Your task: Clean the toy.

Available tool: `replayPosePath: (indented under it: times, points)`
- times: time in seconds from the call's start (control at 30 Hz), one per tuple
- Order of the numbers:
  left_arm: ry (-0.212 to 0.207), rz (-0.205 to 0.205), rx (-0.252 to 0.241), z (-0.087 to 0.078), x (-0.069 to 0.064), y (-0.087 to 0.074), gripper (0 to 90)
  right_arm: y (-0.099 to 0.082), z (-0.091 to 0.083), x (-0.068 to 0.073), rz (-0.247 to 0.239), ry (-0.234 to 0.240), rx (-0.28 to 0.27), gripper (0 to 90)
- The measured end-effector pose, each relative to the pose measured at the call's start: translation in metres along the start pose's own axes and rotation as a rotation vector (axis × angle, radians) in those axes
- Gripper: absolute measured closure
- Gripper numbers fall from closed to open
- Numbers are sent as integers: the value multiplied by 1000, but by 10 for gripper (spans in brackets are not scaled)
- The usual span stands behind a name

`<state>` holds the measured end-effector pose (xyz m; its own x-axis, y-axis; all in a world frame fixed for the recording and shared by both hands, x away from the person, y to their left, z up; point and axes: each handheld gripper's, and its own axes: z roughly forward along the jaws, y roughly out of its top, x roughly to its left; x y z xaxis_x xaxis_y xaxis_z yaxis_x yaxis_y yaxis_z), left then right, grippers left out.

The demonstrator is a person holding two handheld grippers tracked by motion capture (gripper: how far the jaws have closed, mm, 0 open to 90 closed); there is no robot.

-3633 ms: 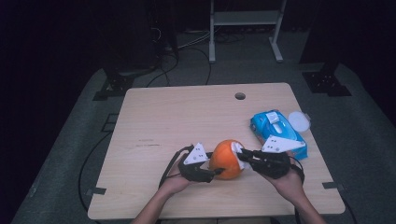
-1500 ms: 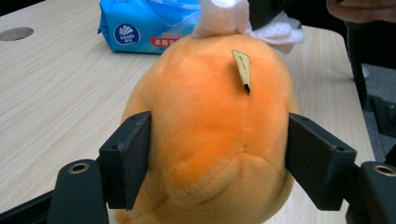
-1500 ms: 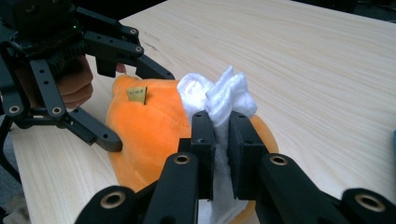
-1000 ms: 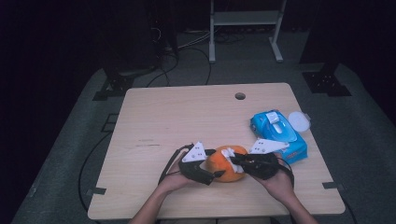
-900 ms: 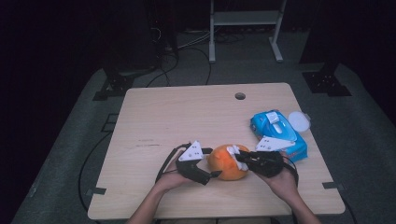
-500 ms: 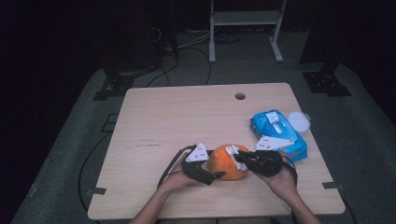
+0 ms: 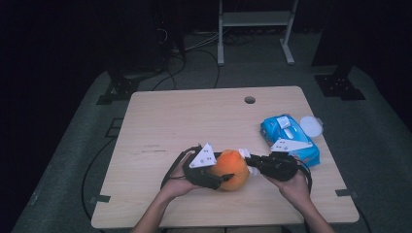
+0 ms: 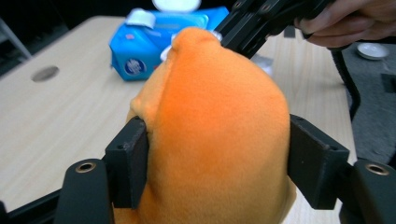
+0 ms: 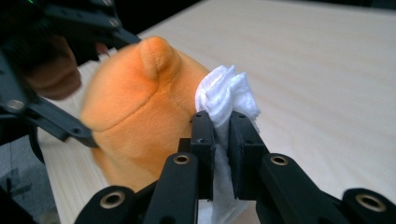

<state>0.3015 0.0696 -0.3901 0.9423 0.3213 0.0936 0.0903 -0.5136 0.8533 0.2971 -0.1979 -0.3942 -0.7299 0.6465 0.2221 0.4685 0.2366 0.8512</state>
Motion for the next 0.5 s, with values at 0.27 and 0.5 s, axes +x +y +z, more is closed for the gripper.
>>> replayPosePath:
  times: [0.27,0.5]
  points:
    - [18,-32,15,15,1,-9,264,-5,4,-12,39,-34,20,808]
    - [52,-17,4,23,-9,-4,251,17,-16,22,-50,39,-83,808]
